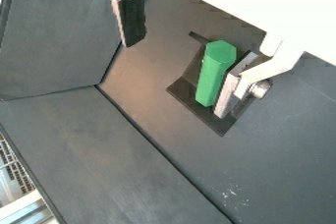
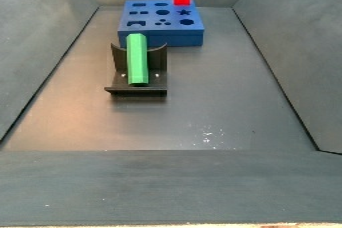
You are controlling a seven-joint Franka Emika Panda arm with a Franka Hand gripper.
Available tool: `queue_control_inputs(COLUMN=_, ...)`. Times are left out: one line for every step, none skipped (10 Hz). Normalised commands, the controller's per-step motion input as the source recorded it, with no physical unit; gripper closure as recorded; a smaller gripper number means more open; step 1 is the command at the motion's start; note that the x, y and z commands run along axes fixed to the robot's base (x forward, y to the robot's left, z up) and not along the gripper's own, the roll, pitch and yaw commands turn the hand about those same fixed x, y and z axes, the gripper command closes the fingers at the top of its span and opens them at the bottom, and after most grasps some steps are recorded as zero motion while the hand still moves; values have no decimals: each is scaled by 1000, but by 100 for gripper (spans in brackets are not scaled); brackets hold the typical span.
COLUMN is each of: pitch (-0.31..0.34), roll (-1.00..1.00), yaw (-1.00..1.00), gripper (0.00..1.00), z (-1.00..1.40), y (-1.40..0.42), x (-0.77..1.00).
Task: Pick up the hexagon object. Move up. Place the hexagon object on the fixture. Regrasp the hexagon object. Move to above the board. Insert the hexagon object.
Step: Regrasp the hexagon object.
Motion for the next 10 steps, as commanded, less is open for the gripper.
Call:
queue_control_inputs(pitch=40, roll=185, yaw=209, gripper=0, z=-17, y=-44, x=85)
queue_control_inputs(pitch=-9, roll=134, yaw=193, gripper=0, z=-1000, y=68, x=38)
queue_control_inputs(pitch=-19, roll=132, yaw=178, gripper=0, z=-1000, y=67, x=41)
queue_control_inputs(pitch=-55, roll=128, yaw=151, gripper=0, z=-1000, y=63, x=53)
queue_control_inputs(pitch=-90, roll=107, yaw=119, gripper=0, z=-1000, y=56, x=64)
queue_control_inputs(pitch=-102, roll=88, yaw=90, gripper=0, z=-1000, y=52, x=72)
queue_control_inputs(pitch=-108, roll=77, yaw=59, gripper=0, z=-1000, y=49, x=79)
queue_control_inputs(pitch=-109, roll=71, yaw=27, gripper=0, z=-1000, y=45, x=88)
queue_control_inputs(pitch=-98, roll=71, yaw=7, gripper=0, z=-1000, y=39, x=92)
queue_control_inputs(pitch=-90, roll=70, yaw=-5, gripper=0, z=-1000, y=34, x=97)
